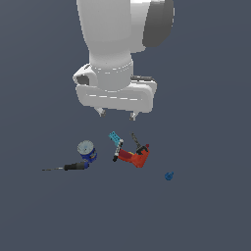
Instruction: Pick up a designated object from a clutter of objects.
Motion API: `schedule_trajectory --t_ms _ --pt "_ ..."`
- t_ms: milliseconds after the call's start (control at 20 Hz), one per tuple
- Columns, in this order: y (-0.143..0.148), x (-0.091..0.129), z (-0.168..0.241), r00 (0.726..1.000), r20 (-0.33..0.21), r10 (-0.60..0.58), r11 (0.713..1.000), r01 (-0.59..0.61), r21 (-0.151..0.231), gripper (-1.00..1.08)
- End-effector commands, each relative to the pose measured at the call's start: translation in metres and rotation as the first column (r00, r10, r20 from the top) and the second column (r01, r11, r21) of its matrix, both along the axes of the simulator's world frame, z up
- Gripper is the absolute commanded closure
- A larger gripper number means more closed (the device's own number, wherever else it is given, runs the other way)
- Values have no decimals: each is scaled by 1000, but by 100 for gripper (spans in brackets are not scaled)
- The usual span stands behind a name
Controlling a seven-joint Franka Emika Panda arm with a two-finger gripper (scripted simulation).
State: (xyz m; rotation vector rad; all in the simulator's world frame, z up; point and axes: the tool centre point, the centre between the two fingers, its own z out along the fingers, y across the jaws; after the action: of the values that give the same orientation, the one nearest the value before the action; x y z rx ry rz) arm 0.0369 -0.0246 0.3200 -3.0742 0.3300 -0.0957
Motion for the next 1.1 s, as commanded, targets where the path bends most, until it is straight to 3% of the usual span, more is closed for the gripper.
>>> schedule_trajectory --t_ms 0,250,500,750,1050 --pt "-13 9 -12 997 -7 -71 997 71 9 -92" --pt "-48 28 -45 967 -28 -254 967 254 26 -92" --pt "-90 46 -85 891 -51 -451 891 453 31 -92" --pt "-135 56 -129 776 -70 -627 777 630 21 -92" --pt "-188 59 -183 601 -79 -795 603 798 -2 -92"
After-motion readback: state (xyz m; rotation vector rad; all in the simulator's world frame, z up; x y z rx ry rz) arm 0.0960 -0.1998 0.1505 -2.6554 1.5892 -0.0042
